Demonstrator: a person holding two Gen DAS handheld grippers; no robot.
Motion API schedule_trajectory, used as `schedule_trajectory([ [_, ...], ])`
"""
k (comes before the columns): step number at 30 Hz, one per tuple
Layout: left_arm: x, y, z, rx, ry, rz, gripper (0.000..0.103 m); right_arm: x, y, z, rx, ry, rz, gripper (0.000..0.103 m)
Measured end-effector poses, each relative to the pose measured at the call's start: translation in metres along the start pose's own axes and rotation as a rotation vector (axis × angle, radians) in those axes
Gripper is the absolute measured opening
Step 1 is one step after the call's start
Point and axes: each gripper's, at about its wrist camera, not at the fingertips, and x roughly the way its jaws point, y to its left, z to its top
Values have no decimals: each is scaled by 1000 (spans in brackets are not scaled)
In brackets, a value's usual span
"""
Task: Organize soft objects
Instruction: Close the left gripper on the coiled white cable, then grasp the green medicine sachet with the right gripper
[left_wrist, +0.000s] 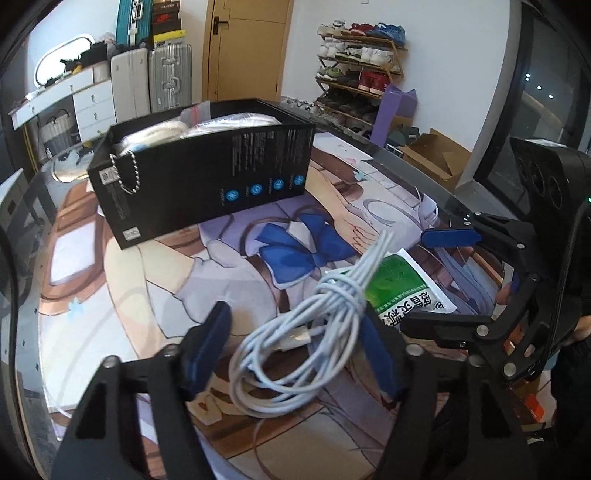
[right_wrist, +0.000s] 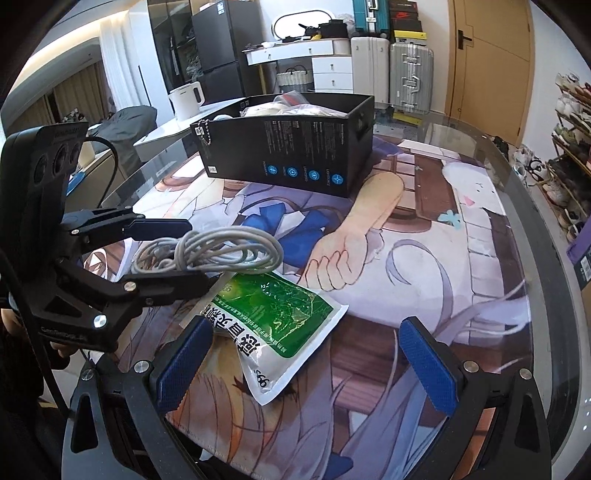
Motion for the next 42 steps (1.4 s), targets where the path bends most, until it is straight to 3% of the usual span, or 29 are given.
schedule_trajectory([
  [7, -9, 5, -3, -17, -20, -6, 45, 3, 1, 4, -28, 14, 17, 102],
  [12, -17, 14, -5, -41, -34, 11, 39, 6, 7, 6, -71, 35, 29, 102],
  [21, -28, 25, -9, -68, -56, 39, 38, 18, 22, 13, -142, 61, 32, 102],
  [28, -28, 34, -11, -91, -59, 58, 38, 24, 14, 20, -59, 50, -57, 102],
  [42, -23, 36, -14, -94, -47, 90, 38, 10, 11, 3, -31, 44, -73, 102],
])
